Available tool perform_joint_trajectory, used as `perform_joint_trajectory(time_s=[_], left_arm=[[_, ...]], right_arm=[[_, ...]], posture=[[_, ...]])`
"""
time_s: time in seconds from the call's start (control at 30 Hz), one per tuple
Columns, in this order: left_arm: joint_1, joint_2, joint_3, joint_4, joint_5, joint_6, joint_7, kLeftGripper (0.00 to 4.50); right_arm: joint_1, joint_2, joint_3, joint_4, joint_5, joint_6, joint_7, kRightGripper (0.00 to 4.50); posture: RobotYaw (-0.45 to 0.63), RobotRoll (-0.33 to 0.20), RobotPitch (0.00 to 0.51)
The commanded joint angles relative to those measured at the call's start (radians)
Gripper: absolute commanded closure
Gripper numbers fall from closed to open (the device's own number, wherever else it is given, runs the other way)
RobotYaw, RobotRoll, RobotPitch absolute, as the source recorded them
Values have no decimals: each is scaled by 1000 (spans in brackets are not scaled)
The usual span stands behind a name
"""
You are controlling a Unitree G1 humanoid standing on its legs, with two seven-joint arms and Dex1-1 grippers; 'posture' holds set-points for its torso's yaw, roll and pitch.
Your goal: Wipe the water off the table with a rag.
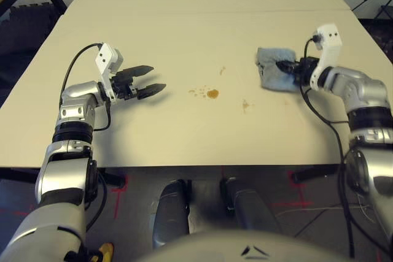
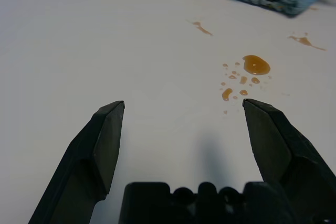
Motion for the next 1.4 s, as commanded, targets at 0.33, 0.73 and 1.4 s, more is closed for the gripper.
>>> perform_joint_trajectory(time_s=[0.33,0.73,1.4], left_arm=[[-7,19,-30,41,34,2,-69,0],[57,53,-16,-35,12,31,-85,0],[153,72,-12,-156,-2,73,-75,0]], right_arm=[[175,216,23,-302,97,152,-200,4324],[44,374,191,-68,0,-28,-214,4324],[-87,616,407,181,-111,-170,-114,4332]], posture=[[-285,0,156],[-231,0,168],[-193,0,180]])
